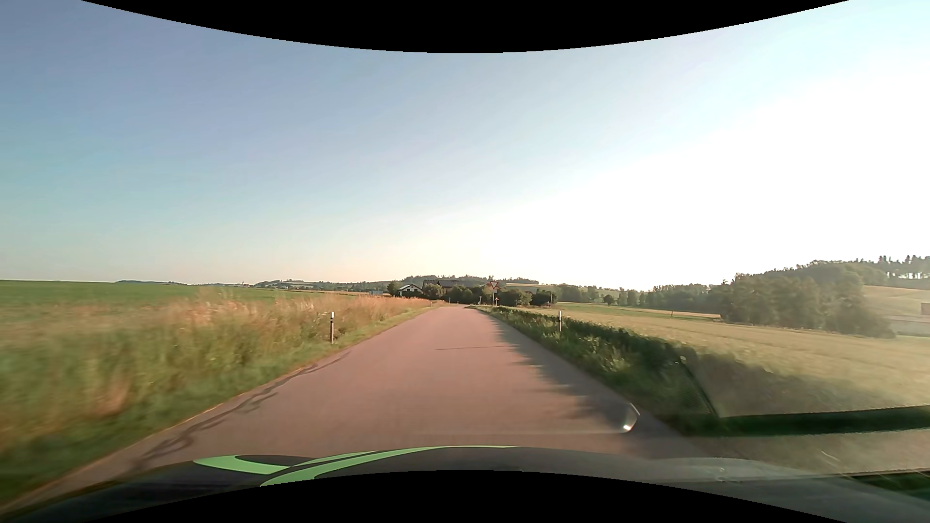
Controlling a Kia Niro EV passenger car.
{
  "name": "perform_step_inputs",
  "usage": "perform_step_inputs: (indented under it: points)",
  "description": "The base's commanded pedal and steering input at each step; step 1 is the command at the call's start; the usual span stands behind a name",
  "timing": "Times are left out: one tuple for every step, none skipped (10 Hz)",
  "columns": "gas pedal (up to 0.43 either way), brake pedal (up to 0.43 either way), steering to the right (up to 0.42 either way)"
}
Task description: Follow the waypoints while adhering to traffic rules and regulations
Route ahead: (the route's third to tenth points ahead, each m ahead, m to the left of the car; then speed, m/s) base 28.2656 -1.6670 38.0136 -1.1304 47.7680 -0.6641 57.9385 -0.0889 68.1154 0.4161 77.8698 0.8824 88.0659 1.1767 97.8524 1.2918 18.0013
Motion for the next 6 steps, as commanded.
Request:
perform_step_inputs:
  points:
    - [0.098,0.000,-0.006]
    - [0.087,0.000,-0.003]
    - [0.079,0.000,-0.002]
    - [0.067,0.000,-0.001]
    - [0.059,0.000,-0.002]
    - [0.008,0.000,-0.003]
